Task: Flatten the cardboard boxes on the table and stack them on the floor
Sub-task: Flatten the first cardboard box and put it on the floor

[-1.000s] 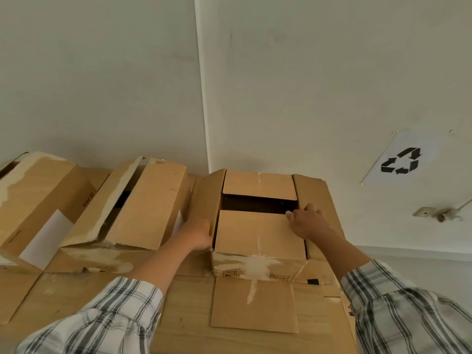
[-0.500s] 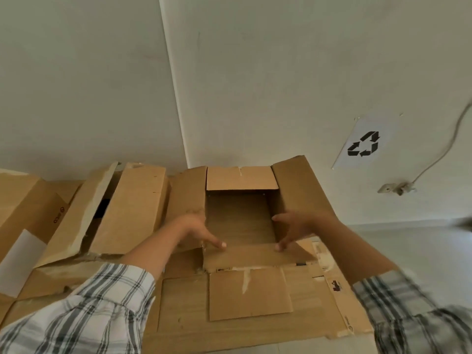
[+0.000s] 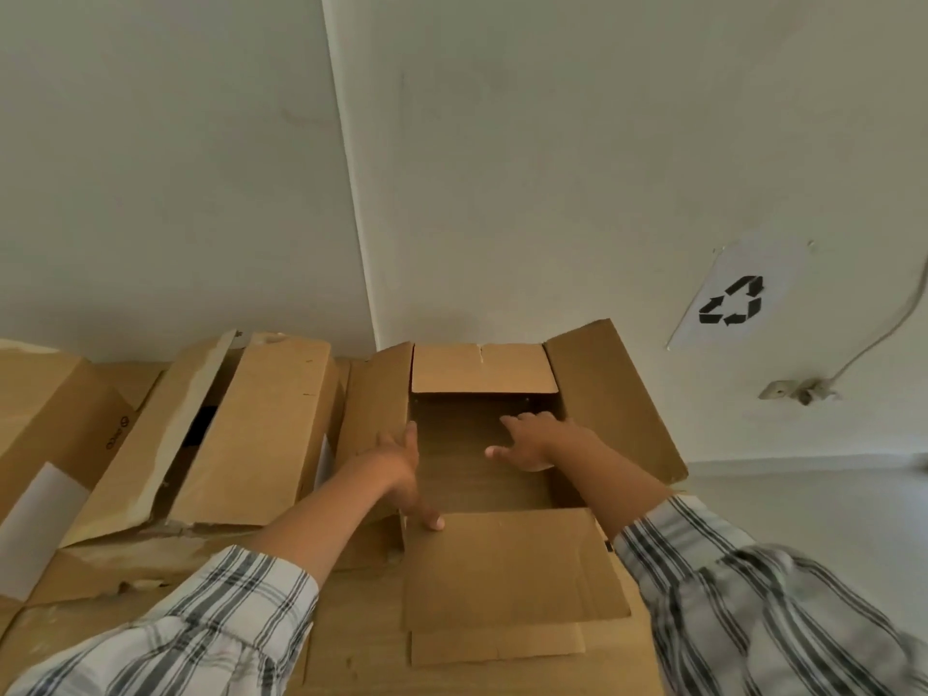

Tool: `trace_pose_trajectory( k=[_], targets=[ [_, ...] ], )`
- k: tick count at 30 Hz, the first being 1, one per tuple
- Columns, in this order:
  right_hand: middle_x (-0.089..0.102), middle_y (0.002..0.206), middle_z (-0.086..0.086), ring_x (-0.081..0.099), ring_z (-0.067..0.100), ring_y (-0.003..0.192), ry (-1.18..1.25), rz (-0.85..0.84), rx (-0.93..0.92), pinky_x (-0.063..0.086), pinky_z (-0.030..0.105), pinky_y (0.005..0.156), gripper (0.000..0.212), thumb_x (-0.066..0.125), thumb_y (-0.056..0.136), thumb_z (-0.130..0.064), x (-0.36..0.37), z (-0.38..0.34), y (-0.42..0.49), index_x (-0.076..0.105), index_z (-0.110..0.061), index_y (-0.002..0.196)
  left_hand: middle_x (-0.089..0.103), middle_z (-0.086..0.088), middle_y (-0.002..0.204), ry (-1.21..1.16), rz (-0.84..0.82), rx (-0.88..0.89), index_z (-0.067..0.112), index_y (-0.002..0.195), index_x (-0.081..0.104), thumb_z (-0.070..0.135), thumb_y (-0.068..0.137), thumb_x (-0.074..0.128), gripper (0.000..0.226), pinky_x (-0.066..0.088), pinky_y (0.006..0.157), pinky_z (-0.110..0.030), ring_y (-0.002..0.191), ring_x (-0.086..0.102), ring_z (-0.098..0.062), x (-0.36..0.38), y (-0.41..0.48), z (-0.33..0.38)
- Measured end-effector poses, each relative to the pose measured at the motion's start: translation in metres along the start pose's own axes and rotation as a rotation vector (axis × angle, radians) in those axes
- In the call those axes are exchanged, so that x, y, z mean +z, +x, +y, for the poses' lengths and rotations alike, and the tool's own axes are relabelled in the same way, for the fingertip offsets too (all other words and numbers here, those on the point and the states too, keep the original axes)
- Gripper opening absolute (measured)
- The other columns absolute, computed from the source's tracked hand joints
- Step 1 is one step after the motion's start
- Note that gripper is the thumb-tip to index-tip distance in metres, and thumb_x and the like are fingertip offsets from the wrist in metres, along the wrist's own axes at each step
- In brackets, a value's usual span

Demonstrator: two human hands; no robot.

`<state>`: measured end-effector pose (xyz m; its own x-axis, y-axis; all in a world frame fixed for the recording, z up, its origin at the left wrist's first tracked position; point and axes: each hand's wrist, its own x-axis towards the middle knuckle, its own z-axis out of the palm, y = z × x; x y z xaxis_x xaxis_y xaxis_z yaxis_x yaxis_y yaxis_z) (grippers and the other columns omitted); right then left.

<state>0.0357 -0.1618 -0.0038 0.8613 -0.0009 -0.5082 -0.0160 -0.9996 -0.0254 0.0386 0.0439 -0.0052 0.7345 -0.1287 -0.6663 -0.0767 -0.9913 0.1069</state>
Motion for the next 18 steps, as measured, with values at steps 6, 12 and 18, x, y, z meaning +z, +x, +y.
trace_pose_trajectory(
  k=[6, 12, 18],
  targets=[
    [-0.03, 0.159, 0.008, -0.007, 0.037, 0.149, 0.06, 0.293, 0.022, 0.004, 0.064, 0.115, 0.093, 0.041, 0.095, -0.061, -0.004, -0.018, 0.048, -0.02, -0.022, 0.154, 0.004, -0.015, 0.166, -0.151, 0.067, -0.034, 0.017, 0.157, -0.014, 0.05, 0.081, 0.075, 0.122, 0.033, 0.115, -0.047, 0.148, 0.024, -0.038, -0.022, 0.008, -0.002],
    [-0.035, 0.156, 0.007, -0.021, 0.032, 0.147, -0.089, 0.445, -0.029, -0.005, 0.065, 0.115, 0.095, 0.04, 0.094, -0.06, -0.038, -0.013, 0.108, -0.026, -0.022, 0.151, 0.017, -0.012, 0.162, -0.145, 0.273, -0.161, 0.016, 0.152, 0.03, 0.066, 0.091, 0.047, 0.081, 0.035, 0.11, -0.049, 0.143, 0.028, -0.038, -0.041, 0.027, -0.017],
    [-0.03, 0.159, 0.004, -0.018, 0.03, 0.149, -0.135, 0.276, -0.037, -0.005, 0.066, 0.114, 0.098, 0.048, 0.093, -0.057, -0.043, -0.006, 0.158, -0.024, -0.026, 0.152, 0.011, -0.013, 0.162, -0.356, 0.422, -0.336, 0.022, 0.157, 0.01, 0.066, 0.089, 0.05, 0.09, 0.035, 0.109, -0.054, 0.141, 0.027, -0.042, -0.047, 0.049, -0.045]
  ],
)
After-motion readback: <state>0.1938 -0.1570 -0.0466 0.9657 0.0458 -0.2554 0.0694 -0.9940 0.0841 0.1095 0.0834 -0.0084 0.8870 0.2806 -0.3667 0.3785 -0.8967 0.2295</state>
